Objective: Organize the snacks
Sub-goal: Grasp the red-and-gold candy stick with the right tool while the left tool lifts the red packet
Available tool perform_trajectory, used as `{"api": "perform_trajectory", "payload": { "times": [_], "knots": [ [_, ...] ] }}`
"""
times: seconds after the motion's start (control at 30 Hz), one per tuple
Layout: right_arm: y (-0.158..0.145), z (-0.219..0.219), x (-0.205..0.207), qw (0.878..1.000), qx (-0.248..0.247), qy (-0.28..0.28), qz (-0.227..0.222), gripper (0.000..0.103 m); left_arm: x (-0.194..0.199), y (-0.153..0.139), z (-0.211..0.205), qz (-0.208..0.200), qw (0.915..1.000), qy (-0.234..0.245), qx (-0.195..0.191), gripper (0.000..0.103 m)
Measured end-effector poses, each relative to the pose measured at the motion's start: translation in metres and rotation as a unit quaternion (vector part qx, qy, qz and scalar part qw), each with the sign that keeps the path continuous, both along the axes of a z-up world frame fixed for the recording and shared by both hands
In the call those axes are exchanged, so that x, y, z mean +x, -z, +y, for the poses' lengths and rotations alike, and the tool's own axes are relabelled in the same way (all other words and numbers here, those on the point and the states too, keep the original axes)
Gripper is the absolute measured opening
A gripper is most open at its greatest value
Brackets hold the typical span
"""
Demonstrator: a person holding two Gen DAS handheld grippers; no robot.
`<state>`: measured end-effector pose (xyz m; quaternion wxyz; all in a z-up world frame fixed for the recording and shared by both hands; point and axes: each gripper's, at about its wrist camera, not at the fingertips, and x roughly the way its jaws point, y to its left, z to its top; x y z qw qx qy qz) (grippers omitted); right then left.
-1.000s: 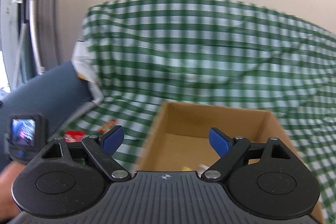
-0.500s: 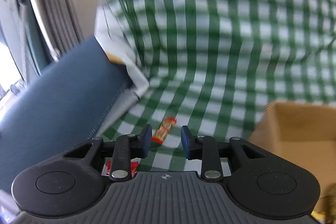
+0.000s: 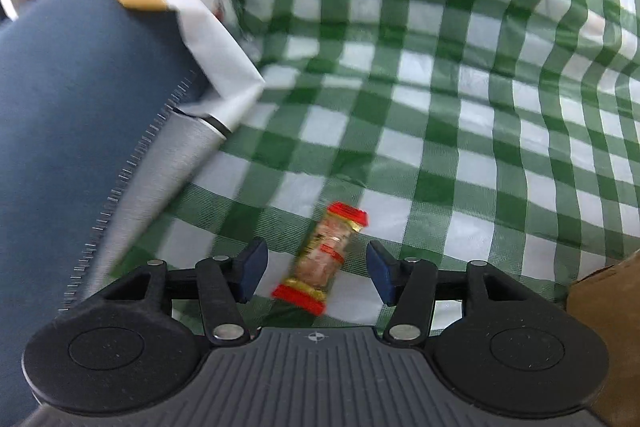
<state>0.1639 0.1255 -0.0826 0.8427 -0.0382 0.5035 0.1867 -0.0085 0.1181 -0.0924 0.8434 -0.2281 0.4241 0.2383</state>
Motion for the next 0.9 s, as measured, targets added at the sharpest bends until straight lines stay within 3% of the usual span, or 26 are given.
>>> {"api": "perform_trajectory", "payload": {
  "times": [0.03, 0.1, 0.13, 0.37, 0.57, 0.7, 0.9],
  "knots": [
    [0.002, -0.001, 0.0, 1.0, 0.001, -0.001, 0.001, 0.056, 0.0, 0.0, 0.0, 0.0, 1.0, 0.0, 0.0, 0.057],
    [0.0, -0.004, -0.002, 1.0, 0.001, -0.014, -0.004, 0.037, 0.001, -0.001, 0.0, -0.001, 1.0, 0.0, -0.001, 0.057],
    [-0.002, -0.006, -0.004, 1.0, -0.005, -0.025, -0.005, 0.02, 0.001, -0.001, 0.001, -0.001, 1.0, -0.001, -0.002, 0.057],
    [-0.044, -0.037, -0.039, 0.997, -0.025, -0.06, -0.041, 0.018, 0.005, -0.001, -0.001, 0.005, 0.9999, 0.009, 0.01, 0.057],
    [-0.109, -0.084, -0.091, 0.99, -0.02, -0.091, -0.101, 0.018, 0.01, -0.001, -0.007, 0.015, 0.9991, 0.026, 0.031, 0.05],
    [-0.154, -0.129, -0.133, 0.983, -0.008, -0.111, -0.146, 0.018, 0.011, -0.004, -0.012, 0.021, 0.9984, 0.038, 0.036, 0.045],
    [-0.195, -0.209, -0.182, 0.976, 0.012, -0.102, -0.19, 0.018, 0.004, -0.022, -0.022, 0.019, 0.998, 0.055, 0.025, 0.042]
  ]
}}
